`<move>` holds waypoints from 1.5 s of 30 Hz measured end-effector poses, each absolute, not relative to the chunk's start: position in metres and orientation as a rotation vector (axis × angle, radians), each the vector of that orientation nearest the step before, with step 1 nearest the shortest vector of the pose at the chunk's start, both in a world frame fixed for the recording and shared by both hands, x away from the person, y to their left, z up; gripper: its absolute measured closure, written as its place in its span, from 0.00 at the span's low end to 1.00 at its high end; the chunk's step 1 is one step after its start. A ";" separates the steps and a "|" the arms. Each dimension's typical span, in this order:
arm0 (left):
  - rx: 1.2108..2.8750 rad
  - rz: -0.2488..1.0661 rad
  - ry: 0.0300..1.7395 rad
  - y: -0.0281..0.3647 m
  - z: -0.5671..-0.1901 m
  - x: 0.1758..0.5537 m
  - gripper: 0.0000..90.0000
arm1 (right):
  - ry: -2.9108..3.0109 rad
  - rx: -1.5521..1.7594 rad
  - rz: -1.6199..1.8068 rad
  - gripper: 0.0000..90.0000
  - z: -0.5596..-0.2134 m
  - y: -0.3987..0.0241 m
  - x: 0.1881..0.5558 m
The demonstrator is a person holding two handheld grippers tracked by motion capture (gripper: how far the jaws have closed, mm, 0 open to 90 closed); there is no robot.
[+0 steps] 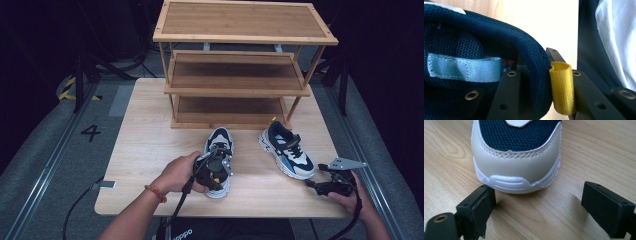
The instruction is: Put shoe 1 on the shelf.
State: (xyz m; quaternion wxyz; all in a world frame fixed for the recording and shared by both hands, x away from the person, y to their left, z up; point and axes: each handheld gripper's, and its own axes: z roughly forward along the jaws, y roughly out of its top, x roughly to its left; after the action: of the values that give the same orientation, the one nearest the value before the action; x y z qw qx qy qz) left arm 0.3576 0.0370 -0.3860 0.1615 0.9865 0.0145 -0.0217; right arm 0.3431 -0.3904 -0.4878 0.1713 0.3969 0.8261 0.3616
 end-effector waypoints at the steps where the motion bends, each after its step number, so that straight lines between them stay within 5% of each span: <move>1: 2.806 -0.060 0.046 0.037 -0.383 0.359 0.83 | 2.345 1.126 1.027 0.14 -0.488 -0.390 0.343; 27: 2.751 0.158 -0.010 0.026 -0.291 0.369 0.83 | 2.346 1.128 1.030 0.14 -0.488 -0.391 0.343; 45: 2.702 0.203 0.067 0.008 -0.223 0.459 0.83 | 2.349 1.122 1.033 0.15 -0.488 -0.391 0.343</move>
State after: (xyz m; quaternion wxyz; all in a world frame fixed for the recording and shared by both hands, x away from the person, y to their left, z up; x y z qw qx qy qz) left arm 0.4586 0.0079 -0.2232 0.2141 0.9738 0.0243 0.0732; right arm 0.3430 -0.3914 -0.4879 0.1696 0.3947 0.8267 0.3633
